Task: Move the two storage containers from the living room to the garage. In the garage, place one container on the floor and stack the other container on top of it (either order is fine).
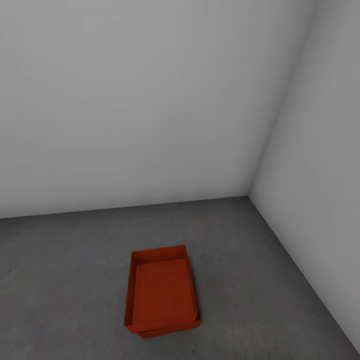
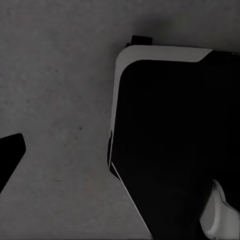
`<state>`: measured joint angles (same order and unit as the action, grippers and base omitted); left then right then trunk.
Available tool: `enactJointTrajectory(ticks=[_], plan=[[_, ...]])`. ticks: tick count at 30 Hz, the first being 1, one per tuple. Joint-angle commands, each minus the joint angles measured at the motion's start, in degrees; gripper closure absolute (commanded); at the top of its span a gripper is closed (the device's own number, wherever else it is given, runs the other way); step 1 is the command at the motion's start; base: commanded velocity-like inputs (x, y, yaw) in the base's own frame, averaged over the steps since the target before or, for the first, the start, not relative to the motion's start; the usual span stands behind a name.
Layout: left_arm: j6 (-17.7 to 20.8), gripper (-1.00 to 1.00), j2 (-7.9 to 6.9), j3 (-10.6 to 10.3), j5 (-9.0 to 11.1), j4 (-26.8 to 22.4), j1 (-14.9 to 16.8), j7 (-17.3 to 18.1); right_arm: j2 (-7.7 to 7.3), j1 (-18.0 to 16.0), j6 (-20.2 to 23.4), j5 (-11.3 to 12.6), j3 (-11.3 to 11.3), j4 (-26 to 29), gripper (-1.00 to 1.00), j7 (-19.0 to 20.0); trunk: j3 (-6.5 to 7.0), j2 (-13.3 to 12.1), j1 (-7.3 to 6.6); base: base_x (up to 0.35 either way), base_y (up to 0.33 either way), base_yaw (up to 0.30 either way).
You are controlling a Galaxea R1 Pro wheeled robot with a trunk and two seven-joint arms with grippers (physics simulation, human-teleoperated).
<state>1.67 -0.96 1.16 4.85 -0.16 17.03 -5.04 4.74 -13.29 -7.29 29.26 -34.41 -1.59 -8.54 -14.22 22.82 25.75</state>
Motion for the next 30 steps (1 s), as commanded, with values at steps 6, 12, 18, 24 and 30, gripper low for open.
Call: enactJointTrajectory(ticks=[6, 12, 18, 24, 30], plan=[[0.0, -1.00, 0.45, 0.1, 0.5, 0.0, -0.5, -0.1, 0.03, -0.1, -0.4, 0.6, -0.5, -0.2, -1.00, 0.0, 0.19, 0.1, 0.03, 0.000, 0.000, 0.159], [-0.2, -1.00, 0.52, 0.1, 0.5, 0.0, -1.0, 0.0, 0.11, -0.1, -0.4, 0.3, -0.5, -0.2, -1.00, 0.0, 0.59, 0.1, 0.03, 0.000, 0.000, 0.182], [-0.2, -1.00, 0.50, 0.1, 0.5, 0.0, -1.0, 0.0, 0.17, -0.1, -0.4, 0.3, -0.5, -0.2, -1.00, 0.0, 1.02, 0.1, 0.03, 0.000, 0.000, 0.174], [-0.3, -1.00, 0.47, 0.1, 0.5, 0.0, -1.1, 0.0, 0.20, 0.0, -0.4, 0.4, -0.5, -0.2, -1.00, 0.0, 1.51, 0.1, 0.03, 0.000, 0.000, 0.075], [-0.3, -1.00, 0.48, 0.1, 0.5, 0.0, -1.1, 0.0, 0.18, 0.0, -0.4, 0.5, -0.5, -0.2, -1.00, 0.0, 2.03, 0.1, 0.03, 0.000, 0.000, 0.007]])
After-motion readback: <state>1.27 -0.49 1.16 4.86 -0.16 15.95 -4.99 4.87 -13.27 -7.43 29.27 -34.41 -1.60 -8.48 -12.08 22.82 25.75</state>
